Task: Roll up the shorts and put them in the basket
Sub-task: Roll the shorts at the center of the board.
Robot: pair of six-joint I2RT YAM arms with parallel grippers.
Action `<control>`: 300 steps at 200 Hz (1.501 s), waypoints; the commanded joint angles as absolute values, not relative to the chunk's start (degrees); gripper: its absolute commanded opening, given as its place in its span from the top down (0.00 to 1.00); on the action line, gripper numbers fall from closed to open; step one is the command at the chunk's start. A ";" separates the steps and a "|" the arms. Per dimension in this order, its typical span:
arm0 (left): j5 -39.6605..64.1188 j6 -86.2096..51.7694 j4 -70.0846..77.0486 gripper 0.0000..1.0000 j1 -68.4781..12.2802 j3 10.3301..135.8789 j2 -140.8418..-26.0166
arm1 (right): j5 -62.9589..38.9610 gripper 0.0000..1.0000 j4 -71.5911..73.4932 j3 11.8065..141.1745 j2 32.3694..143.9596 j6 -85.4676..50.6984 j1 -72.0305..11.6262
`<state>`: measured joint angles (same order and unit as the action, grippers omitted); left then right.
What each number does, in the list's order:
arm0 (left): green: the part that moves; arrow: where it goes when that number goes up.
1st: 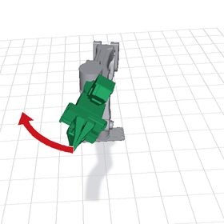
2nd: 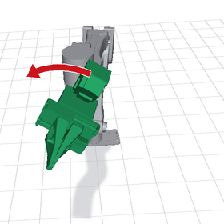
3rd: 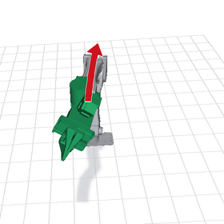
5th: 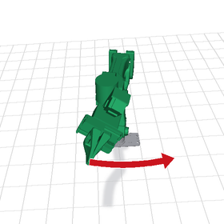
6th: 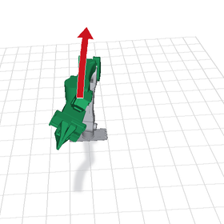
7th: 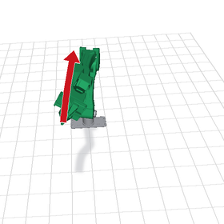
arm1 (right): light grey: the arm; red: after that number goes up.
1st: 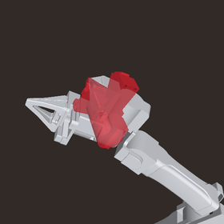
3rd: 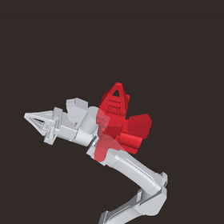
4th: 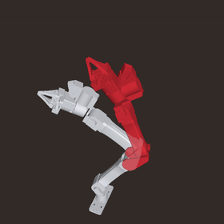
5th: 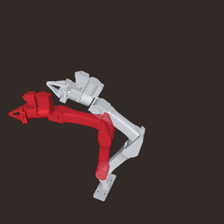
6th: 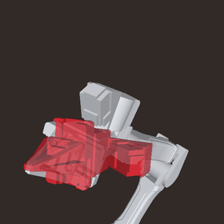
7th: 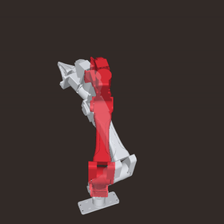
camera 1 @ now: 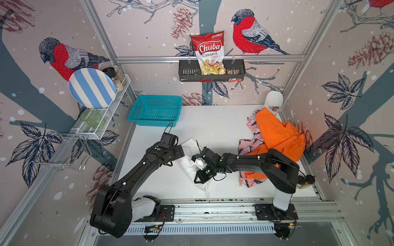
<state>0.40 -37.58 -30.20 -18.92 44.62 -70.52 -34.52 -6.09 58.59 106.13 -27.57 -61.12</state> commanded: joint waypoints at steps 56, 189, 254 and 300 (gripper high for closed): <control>2.05 -36.61 -24.45 0.22 -18.81 47.82 -83.35 | -46.49 0.85 2.17 52.52 108.23 -30.77 -52.91; 0.04 -32.22 -21.33 0.78 -18.45 45.35 -90.94 | 15.72 0.22 -33.11 67.17 91.97 -19.91 -67.68; 1.76 -31.02 -21.91 0.78 -18.45 45.69 -91.58 | 36.81 0.11 -44.82 80.61 110.64 -15.57 -81.85; 2.11 -30.56 -21.88 0.78 -18.45 45.70 -91.98 | 36.61 0.13 -41.97 77.84 117.01 -13.49 -81.15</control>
